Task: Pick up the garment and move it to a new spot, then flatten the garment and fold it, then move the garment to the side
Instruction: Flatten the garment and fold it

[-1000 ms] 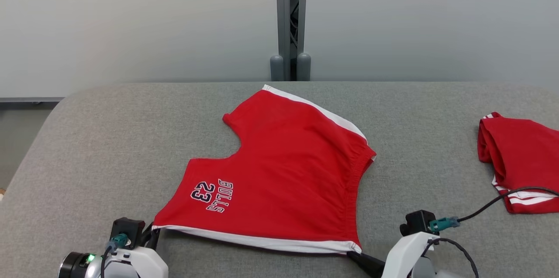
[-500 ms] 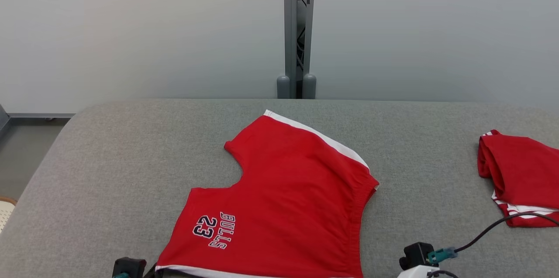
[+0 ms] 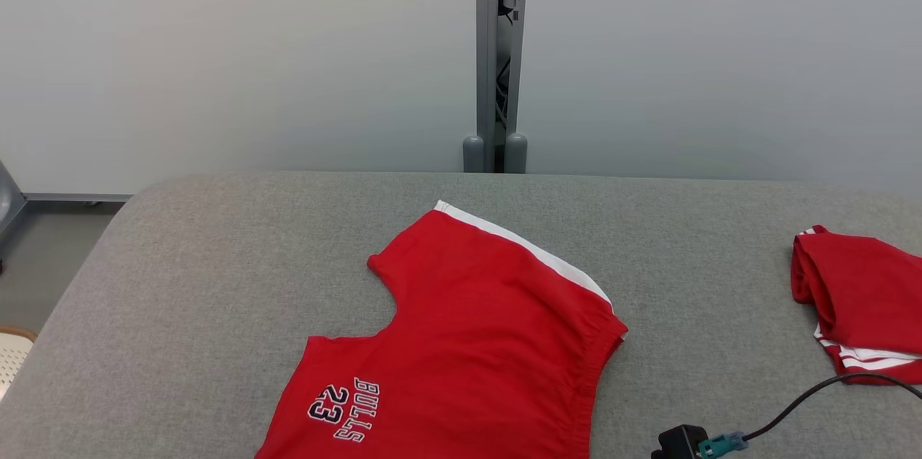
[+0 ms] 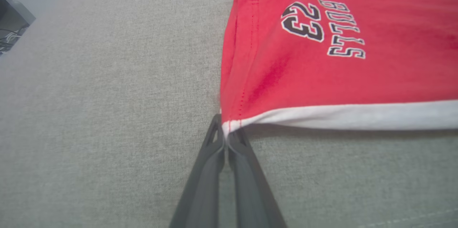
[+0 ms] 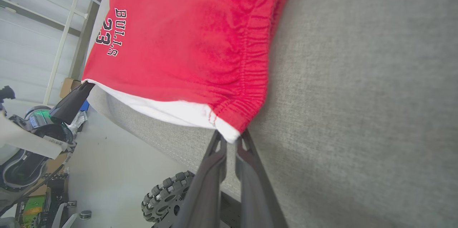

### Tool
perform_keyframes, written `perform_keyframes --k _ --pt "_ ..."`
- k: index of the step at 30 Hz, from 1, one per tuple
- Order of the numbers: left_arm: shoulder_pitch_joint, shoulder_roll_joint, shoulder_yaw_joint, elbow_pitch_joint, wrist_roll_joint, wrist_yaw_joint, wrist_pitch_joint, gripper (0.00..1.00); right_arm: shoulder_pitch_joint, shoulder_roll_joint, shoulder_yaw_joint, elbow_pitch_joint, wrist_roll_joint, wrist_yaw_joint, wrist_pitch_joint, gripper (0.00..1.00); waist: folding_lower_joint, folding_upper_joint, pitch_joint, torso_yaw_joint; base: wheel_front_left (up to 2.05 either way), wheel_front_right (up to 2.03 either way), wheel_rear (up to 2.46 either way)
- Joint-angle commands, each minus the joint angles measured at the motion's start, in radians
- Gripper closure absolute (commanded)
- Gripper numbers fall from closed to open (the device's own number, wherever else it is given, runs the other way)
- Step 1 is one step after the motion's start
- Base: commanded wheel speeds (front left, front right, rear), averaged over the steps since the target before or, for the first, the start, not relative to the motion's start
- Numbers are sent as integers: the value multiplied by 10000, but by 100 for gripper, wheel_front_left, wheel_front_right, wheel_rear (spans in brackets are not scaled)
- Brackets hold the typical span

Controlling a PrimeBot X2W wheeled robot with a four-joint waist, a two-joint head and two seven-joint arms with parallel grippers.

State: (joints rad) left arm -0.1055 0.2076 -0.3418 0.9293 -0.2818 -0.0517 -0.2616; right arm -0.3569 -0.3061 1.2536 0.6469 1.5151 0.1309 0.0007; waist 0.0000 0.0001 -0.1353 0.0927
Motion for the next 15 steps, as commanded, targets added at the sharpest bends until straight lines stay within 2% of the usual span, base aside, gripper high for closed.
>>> perform_keyframes --k 1,8,15 --pt "70 123 53 -70 81 30 -42 100 141 -87 28 -79 74 -4 20 100 0 -1 14 8 0 0 0" --pt "-282 245 123 -288 288 65 -42 100 -53 -106 53 -337 -95 -2 -175 100 0 -1 168 -141 0 0 0" --pt "-1005 472 -189 -219 737 -112 -42 100 -489 -206 -151 -812 21 -2 -539 100 0 -1 394 -458 0 0 0"
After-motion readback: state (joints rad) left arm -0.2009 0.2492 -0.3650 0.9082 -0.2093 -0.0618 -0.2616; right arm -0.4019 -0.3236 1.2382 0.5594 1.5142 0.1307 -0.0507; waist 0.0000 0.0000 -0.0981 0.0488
